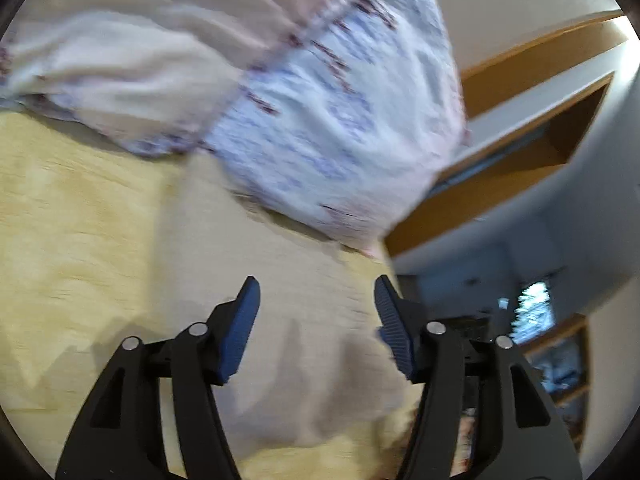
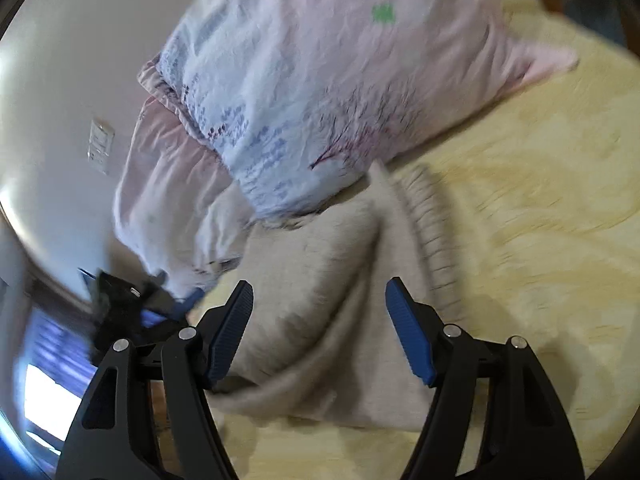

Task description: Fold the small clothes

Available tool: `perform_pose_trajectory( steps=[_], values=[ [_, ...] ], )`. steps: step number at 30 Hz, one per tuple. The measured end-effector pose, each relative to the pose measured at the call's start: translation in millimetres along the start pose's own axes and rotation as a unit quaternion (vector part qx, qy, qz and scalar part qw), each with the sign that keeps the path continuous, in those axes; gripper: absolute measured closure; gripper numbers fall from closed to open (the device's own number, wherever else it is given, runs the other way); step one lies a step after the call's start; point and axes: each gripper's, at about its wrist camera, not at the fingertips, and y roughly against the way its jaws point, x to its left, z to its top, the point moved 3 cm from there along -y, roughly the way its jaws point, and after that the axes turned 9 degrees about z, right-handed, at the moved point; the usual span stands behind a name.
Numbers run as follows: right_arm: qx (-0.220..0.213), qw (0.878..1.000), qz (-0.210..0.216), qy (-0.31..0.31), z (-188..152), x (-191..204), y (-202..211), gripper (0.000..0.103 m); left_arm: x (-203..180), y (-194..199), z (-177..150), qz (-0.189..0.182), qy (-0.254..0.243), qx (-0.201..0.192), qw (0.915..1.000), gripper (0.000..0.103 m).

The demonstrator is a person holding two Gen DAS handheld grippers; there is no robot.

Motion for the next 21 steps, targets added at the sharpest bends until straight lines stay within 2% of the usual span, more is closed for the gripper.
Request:
perform_pose_trajectory(
  steps=[4,7,9,13,15,16,18,21],
  values=[
    [0.056,0.998,-0.030,-0.025,0.0,-3.7,-29.9,0.032,23.6,-12.7,-9.3,0.050,0.008,0.023,0.9985,0.038],
    [0.084,0.995,-0.029,-0.041,-2.7,-6.9,-45.4,0.034,39.1,-23.7,-17.0,0.062,0.020,0.042,0.9970,0.036],
    [0.091,0.994,-0.024,-0.057,-2.9,-10.6,-52.0,0.038,44.2,-30.9,-23.0,0.070,0.021,0.052,0.9960,0.035],
    [0.069,0.993,-0.002,-0.090,10.5,-23.4,-56.4,0.056,46.4,-42.5,-33.4,0.074,0.023,0.071,0.9945,0.034],
    [0.066,0.994,-0.011,-0.089,13.9,-27.7,-61.8,0.074,48.2,-44.3,-36.0,0.071,0.029,0.076,0.9942,0.033],
    [0.064,0.995,-0.015,-0.079,14.2,-27.5,-63.3,0.083,47.2,-45.1,-35.9,0.070,0.031,0.075,0.9942,0.032],
    [0.054,0.997,-0.028,-0.038,14.3,-18.2,-61.6,0.085,46.6,-45.2,-34.5,0.070,0.031,0.075,0.9942,0.031],
    [0.028,0.995,-0.056,0.082,14.3,17.9,-52.9,0.087,46.3,-40.3,-32.5,0.072,0.028,0.071,0.9945,0.031]
  ],
)
